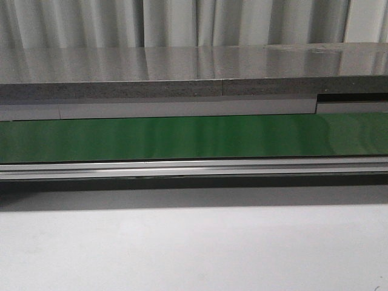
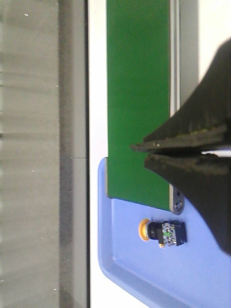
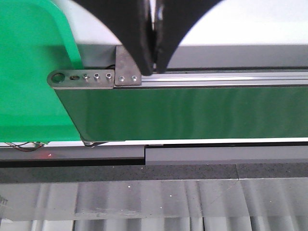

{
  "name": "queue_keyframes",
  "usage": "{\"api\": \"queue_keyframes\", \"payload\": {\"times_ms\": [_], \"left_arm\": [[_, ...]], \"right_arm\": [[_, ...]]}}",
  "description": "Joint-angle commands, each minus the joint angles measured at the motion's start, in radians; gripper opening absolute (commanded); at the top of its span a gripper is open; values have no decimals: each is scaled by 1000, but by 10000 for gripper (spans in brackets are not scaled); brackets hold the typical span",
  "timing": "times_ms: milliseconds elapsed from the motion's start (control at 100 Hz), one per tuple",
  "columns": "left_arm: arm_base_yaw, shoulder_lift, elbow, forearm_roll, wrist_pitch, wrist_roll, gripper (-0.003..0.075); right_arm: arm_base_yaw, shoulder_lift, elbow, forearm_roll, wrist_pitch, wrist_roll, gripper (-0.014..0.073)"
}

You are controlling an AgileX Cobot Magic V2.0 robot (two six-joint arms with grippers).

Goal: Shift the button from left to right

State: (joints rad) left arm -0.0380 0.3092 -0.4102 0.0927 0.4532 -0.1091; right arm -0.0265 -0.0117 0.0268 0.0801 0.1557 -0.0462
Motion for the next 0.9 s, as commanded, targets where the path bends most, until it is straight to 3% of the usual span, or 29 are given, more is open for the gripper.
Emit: {"api": "queue_keyframes", "payload": {"times_ms": [0,350,890], "left_arm": [[-9,110,-125,-7,46,-7,-20],[-9,398,-366,-46,156,-7,-20],[-9,519,-382,-72,171,-7,-19]], "right_arm": [[1,-20,-15,-5,-82,-5,-68],[1,-20,-15,-5,-82,-5,-68],[1,-20,-15,-5,-82,-5,-68]]}}
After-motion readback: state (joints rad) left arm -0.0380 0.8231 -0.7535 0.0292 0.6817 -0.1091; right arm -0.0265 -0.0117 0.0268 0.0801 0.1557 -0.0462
